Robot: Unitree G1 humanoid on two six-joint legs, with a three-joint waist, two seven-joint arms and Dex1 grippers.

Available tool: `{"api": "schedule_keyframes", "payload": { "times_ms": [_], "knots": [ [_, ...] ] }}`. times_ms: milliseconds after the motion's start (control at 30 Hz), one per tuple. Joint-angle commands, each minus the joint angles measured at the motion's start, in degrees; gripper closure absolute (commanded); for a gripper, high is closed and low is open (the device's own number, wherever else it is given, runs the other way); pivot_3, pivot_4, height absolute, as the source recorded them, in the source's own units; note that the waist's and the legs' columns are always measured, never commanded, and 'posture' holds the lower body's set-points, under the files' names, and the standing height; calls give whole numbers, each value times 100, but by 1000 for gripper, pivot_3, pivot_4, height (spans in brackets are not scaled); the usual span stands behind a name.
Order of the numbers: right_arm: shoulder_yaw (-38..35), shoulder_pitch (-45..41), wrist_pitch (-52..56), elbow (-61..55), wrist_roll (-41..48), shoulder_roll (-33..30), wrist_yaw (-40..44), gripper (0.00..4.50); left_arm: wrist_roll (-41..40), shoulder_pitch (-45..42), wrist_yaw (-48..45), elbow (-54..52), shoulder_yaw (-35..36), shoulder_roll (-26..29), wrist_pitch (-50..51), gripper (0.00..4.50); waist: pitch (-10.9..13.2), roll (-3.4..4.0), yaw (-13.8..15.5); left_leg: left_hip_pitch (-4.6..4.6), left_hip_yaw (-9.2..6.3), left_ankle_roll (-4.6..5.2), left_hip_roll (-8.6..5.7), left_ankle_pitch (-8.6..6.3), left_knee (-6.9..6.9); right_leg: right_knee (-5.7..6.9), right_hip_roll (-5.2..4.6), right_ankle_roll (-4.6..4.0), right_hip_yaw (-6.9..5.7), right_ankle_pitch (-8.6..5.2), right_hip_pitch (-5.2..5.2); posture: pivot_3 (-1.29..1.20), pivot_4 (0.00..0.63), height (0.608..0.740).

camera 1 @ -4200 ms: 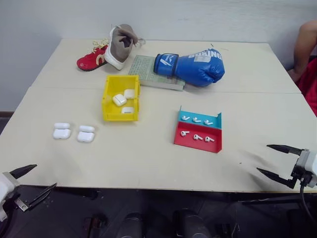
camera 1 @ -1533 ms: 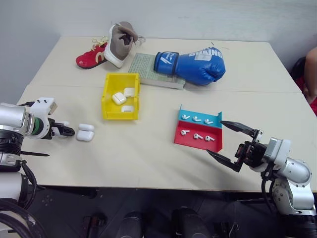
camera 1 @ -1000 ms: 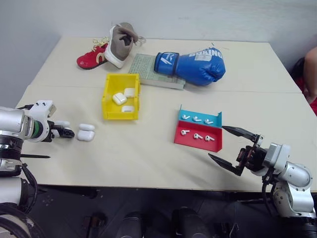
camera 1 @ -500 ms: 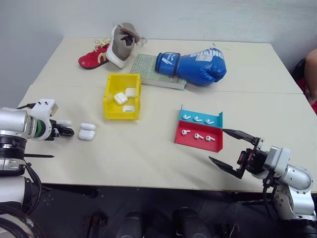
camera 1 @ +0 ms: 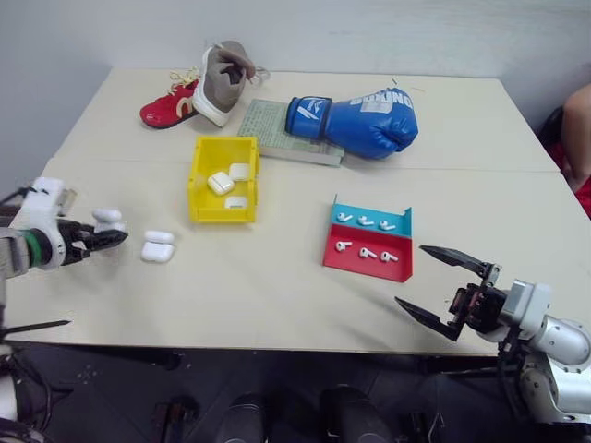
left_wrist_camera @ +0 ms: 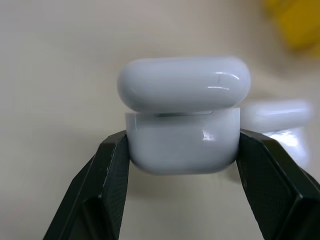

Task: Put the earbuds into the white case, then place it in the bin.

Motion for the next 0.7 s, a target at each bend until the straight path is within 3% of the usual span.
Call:
{"api": "schedule_keyframes", "payload": {
  "times_ms": [33, 133, 300, 500, 700],
  "knots": [
    [-224, 70, 245, -296, 68, -225, -158, 0, -1082, 614, -897, -1425, 939, -540, -812, 1738, 0, 0, 28, 2, -2, 2, -1, -1, 2, -2, -2, 0, -2, 0, 4, 0, 150, 740],
    [-328, 168, 567, -329, 64, -473, -203, 0, -1440, 1232, -998, -2530, 667, -1307, -1303, 1738, -3, 6, 106, 9, -2, 10, -10, -5, 5, -20, -11, 0, -1, 0, 16, 0, 150, 740],
    [-669, 497, 867, -336, -6, -734, -337, 0, -1711, 1693, -916, -3810, -602, -2429, -1782, 1738, -2, 3, 170, 10, -4, 16, -10, -8, 4, -29, -6, 2, -1, 1, 31, 0, 150, 740],
    [-1581, 1696, 1087, -240, -398, -845, -595, 0, -1735, 1580, -1027, -3791, -2004, -3796, -2629, 1738, -13, 19, 163, 17, 1, 20, -7, -10, 3, -36, 10, 6, -1, 3, 52, 0, 150, 740],
    [-1986, 2410, 1401, -94, -964, -826, -1047, 0, -1572, 1404, -1071, -3367, -2638, -4300, -3140, 1738, -17, 28, 124, 74, 10, 21, 0, -11, -10, -96, 21, 6, 8, 3, 113, 0, 150, 740]
  ]
}}
